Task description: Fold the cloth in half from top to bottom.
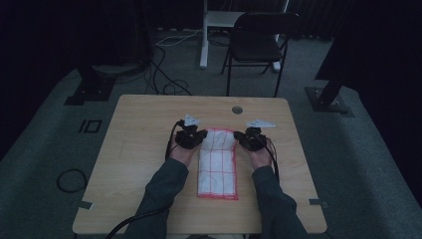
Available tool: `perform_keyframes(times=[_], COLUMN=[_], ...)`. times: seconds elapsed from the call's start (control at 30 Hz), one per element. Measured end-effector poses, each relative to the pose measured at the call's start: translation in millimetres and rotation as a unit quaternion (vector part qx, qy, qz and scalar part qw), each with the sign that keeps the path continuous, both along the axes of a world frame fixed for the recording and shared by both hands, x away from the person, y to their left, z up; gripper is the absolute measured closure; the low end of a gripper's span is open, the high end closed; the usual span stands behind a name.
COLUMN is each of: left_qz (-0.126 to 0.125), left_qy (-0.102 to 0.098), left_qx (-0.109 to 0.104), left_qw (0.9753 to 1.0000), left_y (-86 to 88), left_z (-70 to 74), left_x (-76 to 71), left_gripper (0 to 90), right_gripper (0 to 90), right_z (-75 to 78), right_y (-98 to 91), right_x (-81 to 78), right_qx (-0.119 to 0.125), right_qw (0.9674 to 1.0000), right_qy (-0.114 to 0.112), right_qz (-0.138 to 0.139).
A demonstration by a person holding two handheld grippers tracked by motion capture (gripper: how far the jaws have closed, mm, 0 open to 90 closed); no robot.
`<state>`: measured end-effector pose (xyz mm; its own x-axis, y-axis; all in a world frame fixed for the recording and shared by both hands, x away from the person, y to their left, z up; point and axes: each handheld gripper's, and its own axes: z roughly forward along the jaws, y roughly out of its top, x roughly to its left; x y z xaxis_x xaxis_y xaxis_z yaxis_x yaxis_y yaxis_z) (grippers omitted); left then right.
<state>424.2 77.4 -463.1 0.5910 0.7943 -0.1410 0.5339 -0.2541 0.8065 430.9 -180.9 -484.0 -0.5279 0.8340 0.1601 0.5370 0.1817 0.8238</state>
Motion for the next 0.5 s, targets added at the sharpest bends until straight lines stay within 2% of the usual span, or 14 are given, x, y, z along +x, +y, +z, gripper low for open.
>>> perform_keyframes(times=[0.03,0.23,0.5], left_qz=[0.0,-0.004,-0.008], left_qy=[-0.002,-0.008,-0.015], left_qx=[-0.003,-0.009,-0.014], left_qw=[1.0,0.9999,0.9998], left_y=[1.4,8.0,15.9], left_z=[1.3,5.6,7.5], left_x=[-2.4,-11.8,-24.4], left_gripper=[87.7,87.7,87.7], right_gripper=[86.5,86.5,86.6], right_z=[4.1,13.6,20.1], right_y=[0.2,1.8,4.5], right_x=[-4.7,-15.1,-27.0], right_qx=[0.0,-0.002,-0.003], right_qw=[0.9999,0.9996,0.999], right_qy=[-0.008,-0.021,-0.034], right_qz=[0.007,0.019,0.029])
